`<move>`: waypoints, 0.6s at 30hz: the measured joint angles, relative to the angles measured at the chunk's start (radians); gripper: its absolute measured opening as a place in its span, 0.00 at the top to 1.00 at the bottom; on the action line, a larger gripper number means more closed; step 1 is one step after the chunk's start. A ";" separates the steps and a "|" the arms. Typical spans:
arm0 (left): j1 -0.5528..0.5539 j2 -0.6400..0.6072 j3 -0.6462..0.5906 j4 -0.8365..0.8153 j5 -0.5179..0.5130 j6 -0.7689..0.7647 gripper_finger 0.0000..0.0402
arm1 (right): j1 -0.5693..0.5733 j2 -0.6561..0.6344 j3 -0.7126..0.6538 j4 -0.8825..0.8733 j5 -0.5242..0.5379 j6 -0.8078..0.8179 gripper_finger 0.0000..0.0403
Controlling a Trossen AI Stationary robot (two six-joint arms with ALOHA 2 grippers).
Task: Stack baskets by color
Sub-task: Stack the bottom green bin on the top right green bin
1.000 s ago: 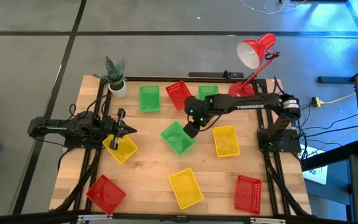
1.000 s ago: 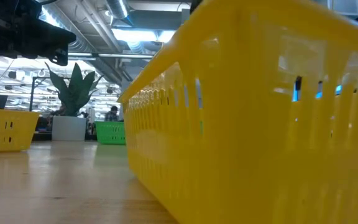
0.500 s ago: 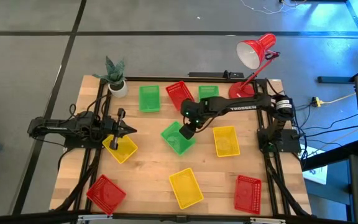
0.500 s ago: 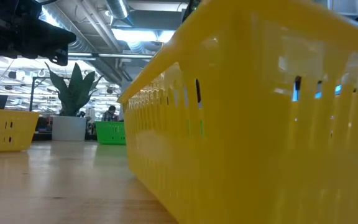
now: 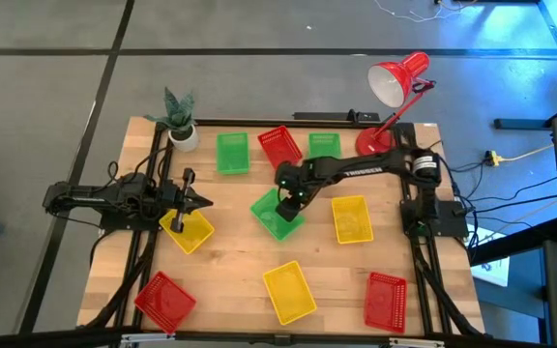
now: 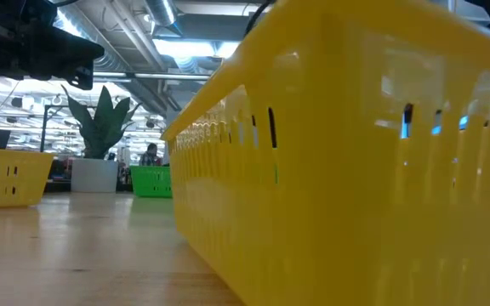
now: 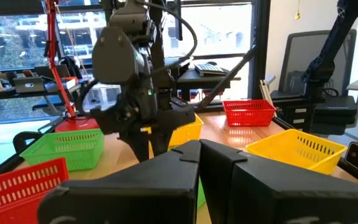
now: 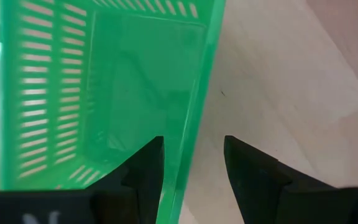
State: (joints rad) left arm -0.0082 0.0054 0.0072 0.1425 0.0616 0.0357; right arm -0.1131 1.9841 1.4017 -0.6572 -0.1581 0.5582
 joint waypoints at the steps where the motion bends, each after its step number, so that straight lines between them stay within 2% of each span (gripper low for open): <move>1: 0.000 0.000 0.000 0.000 0.000 0.000 1.00 | 0.000 0.006 0.000 0.006 0.000 -0.006 0.59; 4: 0.000 0.000 0.000 0.000 0.000 0.000 1.00 | 0.000 0.021 0.000 0.016 0.006 -0.011 0.62; 6: 0.000 0.000 0.000 0.000 0.000 0.000 1.00 | 0.000 0.030 0.000 0.015 0.007 -0.011 0.67; 12: 0.000 0.000 0.000 0.000 -0.001 0.000 1.00 | 0.001 0.031 0.000 0.017 0.063 -0.026 0.97; 18: 0.000 0.000 0.000 0.000 -0.001 0.000 1.00 | 0.000 0.031 0.029 -0.020 0.070 -0.063 0.99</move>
State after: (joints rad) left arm -0.0082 0.0055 0.0074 0.1425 0.0611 0.0357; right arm -0.1131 2.0149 1.4307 -0.6769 -0.0877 0.4956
